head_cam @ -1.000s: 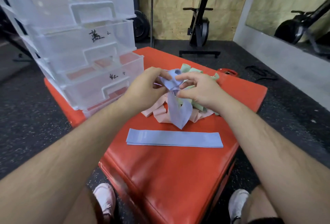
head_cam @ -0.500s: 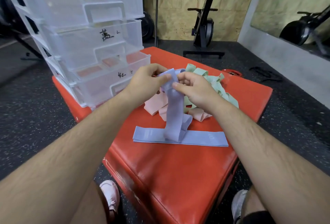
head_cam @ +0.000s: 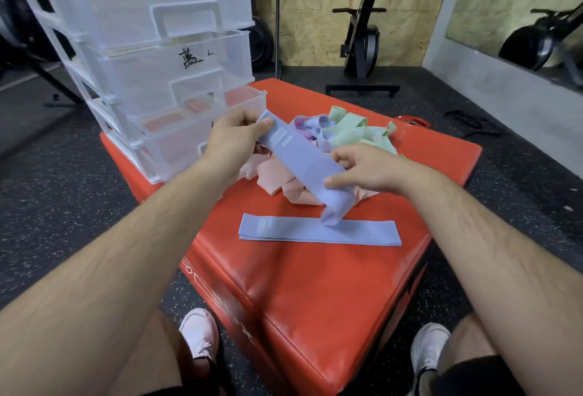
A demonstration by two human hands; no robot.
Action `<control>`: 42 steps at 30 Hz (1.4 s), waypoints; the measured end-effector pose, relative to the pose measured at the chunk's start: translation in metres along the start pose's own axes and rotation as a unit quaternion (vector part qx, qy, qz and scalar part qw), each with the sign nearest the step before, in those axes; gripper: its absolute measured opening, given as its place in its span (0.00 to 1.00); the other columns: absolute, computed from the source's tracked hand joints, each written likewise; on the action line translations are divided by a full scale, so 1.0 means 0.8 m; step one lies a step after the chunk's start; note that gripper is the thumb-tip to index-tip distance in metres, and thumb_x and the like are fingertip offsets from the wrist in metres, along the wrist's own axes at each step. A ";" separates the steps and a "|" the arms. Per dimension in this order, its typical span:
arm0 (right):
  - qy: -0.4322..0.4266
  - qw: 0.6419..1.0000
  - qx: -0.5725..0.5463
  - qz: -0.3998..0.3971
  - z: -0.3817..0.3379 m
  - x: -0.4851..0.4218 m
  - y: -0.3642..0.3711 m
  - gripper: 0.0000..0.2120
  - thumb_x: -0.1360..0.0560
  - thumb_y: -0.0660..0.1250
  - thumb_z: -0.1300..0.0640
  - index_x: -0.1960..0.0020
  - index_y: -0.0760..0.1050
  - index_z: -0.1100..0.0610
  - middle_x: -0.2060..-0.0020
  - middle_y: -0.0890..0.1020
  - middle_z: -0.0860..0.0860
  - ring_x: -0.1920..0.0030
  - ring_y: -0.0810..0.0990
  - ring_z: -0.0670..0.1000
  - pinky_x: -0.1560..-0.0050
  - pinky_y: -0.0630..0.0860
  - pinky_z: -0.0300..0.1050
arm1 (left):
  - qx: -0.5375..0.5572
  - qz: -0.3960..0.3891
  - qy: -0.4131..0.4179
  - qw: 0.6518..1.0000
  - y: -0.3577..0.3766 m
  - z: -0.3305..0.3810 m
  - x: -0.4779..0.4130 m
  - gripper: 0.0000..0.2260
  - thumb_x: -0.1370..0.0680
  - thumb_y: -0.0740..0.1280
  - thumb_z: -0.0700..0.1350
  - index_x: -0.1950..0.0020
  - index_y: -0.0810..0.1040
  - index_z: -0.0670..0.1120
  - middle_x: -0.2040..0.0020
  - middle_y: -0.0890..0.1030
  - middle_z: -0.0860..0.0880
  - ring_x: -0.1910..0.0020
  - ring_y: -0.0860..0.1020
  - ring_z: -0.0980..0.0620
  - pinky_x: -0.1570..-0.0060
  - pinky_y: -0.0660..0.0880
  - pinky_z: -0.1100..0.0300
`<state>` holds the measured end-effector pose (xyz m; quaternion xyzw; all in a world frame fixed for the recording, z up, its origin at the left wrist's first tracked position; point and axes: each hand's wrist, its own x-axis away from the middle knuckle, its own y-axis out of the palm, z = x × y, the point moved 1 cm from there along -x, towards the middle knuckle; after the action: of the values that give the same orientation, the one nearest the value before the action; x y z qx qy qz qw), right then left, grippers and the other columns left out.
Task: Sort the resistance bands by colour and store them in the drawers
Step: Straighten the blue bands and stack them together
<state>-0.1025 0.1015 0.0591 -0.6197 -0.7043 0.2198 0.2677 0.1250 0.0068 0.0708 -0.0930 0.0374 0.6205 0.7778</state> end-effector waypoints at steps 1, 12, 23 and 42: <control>0.020 0.999 0.020 -0.018 0.006 0.006 -0.001 0.08 0.26 0.75 0.58 0.54 0.77 0.48 0.62 0.83 0.41 0.62 0.81 0.43 0.60 0.76 0.41 | 0.006 0.003 -0.006 1.000 -0.002 -0.004 0.001 0.06 0.23 0.71 0.43 0.53 0.79 0.41 0.58 0.82 0.42 0.61 0.81 0.48 0.59 0.78 0.55; 0.133 0.989 0.063 -0.033 0.081 0.059 -0.026 0.08 0.24 0.70 0.60 0.49 0.78 0.64 0.57 0.78 0.57 0.60 0.77 0.52 0.61 0.77 0.48 | -0.042 0.045 -0.098 0.993 -0.035 -0.061 0.025 0.10 0.23 0.72 0.41 0.64 0.76 0.47 0.67 0.78 0.46 0.71 0.77 0.50 0.64 0.76 0.58; 0.196 0.980 -0.003 0.024 0.115 0.076 0.008 0.09 0.18 0.64 0.58 0.44 0.76 0.64 0.64 0.83 0.60 0.72 0.83 0.48 0.73 0.79 0.39 | -0.242 -0.017 -0.170 0.955 -0.036 -0.128 0.057 0.06 0.26 0.74 0.44 0.57 0.79 0.42 0.66 0.77 0.44 0.74 0.71 0.48 0.75 0.70 0.65; 0.150 0.974 0.156 0.069 0.134 0.088 0.017 0.02 0.25 0.71 0.56 0.53 0.79 0.52 0.63 0.83 0.51 0.66 0.80 0.51 0.62 0.80 0.48 | -0.408 -0.048 -0.047 0.910 -0.040 -0.153 0.071 0.09 0.25 0.73 0.47 0.57 0.74 0.46 0.64 0.76 0.50 0.63 0.76 0.46 0.68 0.68 0.58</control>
<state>-0.1685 0.1752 -0.0237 -0.6431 -0.5690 0.2491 0.4478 0.1758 0.0312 -0.0556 -0.3748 -0.2604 0.5469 0.7019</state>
